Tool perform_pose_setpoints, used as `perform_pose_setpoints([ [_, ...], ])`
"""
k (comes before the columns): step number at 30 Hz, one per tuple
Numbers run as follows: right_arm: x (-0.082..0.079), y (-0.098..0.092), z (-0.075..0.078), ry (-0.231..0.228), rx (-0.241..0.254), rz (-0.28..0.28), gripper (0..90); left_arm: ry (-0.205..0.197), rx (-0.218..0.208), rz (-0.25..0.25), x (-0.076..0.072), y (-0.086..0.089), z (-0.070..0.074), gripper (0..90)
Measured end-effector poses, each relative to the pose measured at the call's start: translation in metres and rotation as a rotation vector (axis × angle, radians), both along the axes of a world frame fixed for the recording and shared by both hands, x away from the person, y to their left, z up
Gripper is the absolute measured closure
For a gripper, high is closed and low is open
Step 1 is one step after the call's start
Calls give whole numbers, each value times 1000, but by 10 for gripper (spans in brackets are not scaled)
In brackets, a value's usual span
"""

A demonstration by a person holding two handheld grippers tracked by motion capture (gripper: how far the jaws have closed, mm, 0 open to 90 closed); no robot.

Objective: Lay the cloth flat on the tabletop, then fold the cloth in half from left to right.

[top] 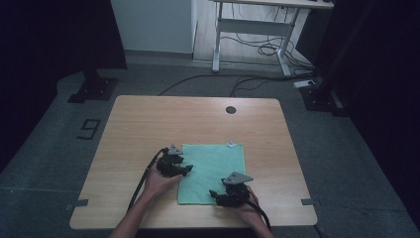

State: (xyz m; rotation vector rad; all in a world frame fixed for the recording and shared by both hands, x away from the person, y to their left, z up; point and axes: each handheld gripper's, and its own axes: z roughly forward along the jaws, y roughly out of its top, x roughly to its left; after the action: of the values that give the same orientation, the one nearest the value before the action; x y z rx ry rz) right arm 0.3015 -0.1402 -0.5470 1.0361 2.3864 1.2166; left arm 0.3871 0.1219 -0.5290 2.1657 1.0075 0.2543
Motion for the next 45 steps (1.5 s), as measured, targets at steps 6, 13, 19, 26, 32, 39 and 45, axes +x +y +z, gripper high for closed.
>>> perform_pose_setpoints([
  [6,-6,23,7,-19,31,60,329,-3,5,44,15,8,7,447],
  [13,-4,43,12,-31,54,95,330,-15,11,76,27,12,9,438],
  [19,-3,55,12,-31,65,123,326,-19,10,77,36,9,11,418],
  [26,-6,63,13,-30,65,165,313,-29,5,105,42,7,14,346],
  [32,-5,65,14,-32,73,158,313,-30,3,108,49,7,16,328],
  [39,-5,73,13,-32,84,152,324,-37,19,139,57,11,16,386],
  [45,-4,81,11,-30,83,166,340,-44,15,169,65,16,16,453],
])
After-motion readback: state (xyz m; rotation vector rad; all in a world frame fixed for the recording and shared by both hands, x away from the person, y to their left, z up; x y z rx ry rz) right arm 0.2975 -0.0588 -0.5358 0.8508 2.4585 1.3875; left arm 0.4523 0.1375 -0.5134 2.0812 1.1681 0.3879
